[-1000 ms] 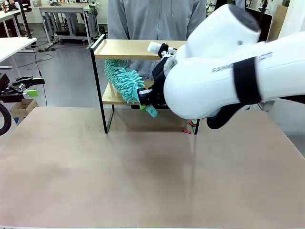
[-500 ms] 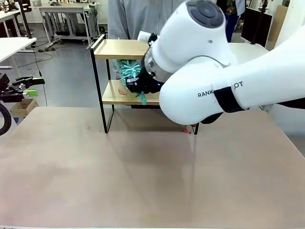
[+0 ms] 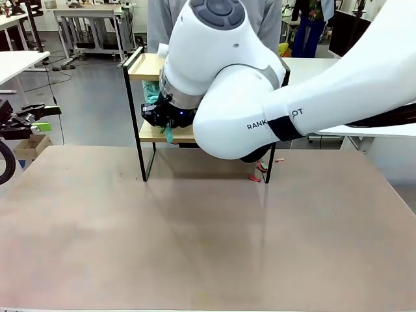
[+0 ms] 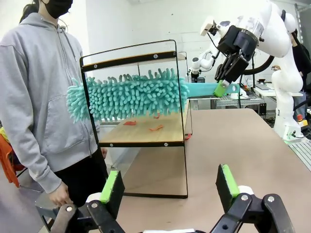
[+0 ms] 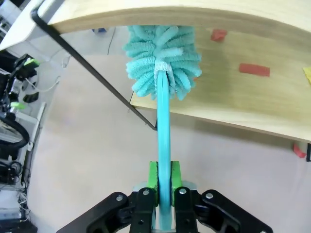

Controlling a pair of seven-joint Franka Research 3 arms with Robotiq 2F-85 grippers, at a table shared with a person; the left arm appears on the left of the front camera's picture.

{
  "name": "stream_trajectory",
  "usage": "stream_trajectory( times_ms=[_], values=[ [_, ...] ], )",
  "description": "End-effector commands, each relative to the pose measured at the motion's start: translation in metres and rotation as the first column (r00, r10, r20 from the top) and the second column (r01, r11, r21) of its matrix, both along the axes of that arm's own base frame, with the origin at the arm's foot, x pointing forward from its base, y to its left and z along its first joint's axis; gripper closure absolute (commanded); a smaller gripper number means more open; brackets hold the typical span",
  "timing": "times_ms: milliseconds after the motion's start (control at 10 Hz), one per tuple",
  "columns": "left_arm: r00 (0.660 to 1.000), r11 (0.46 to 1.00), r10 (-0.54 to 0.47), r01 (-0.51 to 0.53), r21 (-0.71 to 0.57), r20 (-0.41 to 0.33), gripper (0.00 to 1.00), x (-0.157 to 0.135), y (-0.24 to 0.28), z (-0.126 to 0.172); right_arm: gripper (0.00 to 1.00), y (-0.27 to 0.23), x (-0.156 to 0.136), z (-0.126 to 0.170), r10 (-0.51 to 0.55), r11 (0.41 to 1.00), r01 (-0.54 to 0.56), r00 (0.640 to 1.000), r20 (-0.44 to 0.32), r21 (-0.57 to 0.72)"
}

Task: Clean the shelf.
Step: Clean the specific section of the Shelf indicated by the human with the Duster.

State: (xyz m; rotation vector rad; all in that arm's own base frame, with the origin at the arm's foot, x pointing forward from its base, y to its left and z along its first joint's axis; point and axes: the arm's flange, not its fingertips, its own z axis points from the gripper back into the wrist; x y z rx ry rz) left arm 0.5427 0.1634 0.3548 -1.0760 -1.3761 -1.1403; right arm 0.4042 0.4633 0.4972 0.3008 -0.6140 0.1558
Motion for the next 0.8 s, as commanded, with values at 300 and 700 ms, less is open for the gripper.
stream_trajectory(
  times_ms=[300,700],
  values=[
    [1.000,1.000,0.002,-0.002,0.006,0.013,0.00,-0.002,0.000,0.002,0.87,0.035,0.022,-0.020,-0.074,0.997,0.074,0.997,-0.006,0.027],
    [1.000,1.000,0.002,-0.002,0.006,0.013,0.00,-0.002,0.000,0.002,0.87,0.027,0.024,-0.027,-0.130,0.992,0.129,0.986,-0.102,-0.012]
  ],
)
